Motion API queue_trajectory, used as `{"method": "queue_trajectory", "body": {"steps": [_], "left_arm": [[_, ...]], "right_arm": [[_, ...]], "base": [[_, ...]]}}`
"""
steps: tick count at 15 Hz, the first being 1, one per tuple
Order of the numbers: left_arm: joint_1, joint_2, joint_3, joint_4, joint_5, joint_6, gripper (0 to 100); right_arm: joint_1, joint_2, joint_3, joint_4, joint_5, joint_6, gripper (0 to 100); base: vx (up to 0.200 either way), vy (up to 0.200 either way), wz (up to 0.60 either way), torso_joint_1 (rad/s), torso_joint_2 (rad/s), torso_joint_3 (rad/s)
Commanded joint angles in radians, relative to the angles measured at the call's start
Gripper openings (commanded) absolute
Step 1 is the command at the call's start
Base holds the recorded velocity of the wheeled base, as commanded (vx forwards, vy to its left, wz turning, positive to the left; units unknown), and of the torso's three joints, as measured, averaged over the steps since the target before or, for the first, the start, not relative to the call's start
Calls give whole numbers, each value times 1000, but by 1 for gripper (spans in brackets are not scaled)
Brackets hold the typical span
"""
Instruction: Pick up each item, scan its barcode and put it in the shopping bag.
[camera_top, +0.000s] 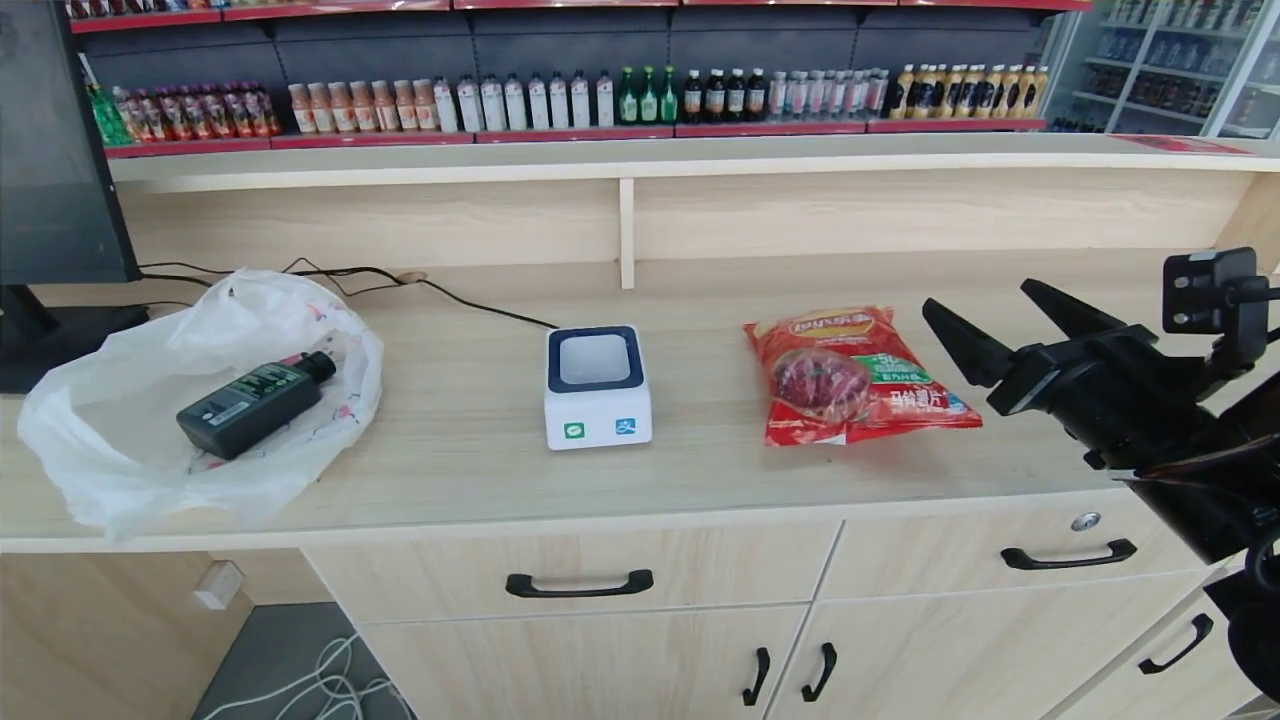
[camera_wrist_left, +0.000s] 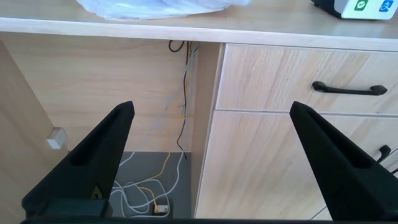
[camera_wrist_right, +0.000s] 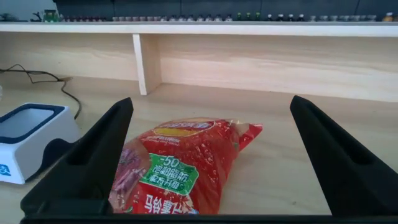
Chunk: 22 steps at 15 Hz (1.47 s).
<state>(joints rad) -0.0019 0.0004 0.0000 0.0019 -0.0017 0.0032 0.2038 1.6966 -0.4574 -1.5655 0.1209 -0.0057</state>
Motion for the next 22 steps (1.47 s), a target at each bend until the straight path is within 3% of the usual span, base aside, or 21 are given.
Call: {"method": "queue_trajectory", "body": {"steps": [1,5,8,10,15,18,22], "left_arm": [[0,0,0,0,0,0,100],[0,0,0,0,0,1,100],[0,0,0,0,0,1,100],[0,0,0,0,-1,1,100],[0,0,0,0,0,1,100],[0,0,0,0,-1,1,100],[0,0,0,0,0,3,100]], "right_arm": [[2,2,5,-5,0,-2,100],[16,-41,59,-5,0,-19,100],[109,-120,132,-5,11,-20,100],[206,-140,65,-5,6,-40,100],[295,-140,-61,-5,5,-37,100],[232,-138,-185,197,92,1,100],[295,-91,-342,363,80,33,100]], "base": [[0,0,0,0,0,0],[0,0,0,0,0,0],[0,0,0,0,0,0],[0,0,0,0,0,0],[0,0,0,0,0,0],[0,0,0,0,0,0],[0,0,0,0,0,0]]}}
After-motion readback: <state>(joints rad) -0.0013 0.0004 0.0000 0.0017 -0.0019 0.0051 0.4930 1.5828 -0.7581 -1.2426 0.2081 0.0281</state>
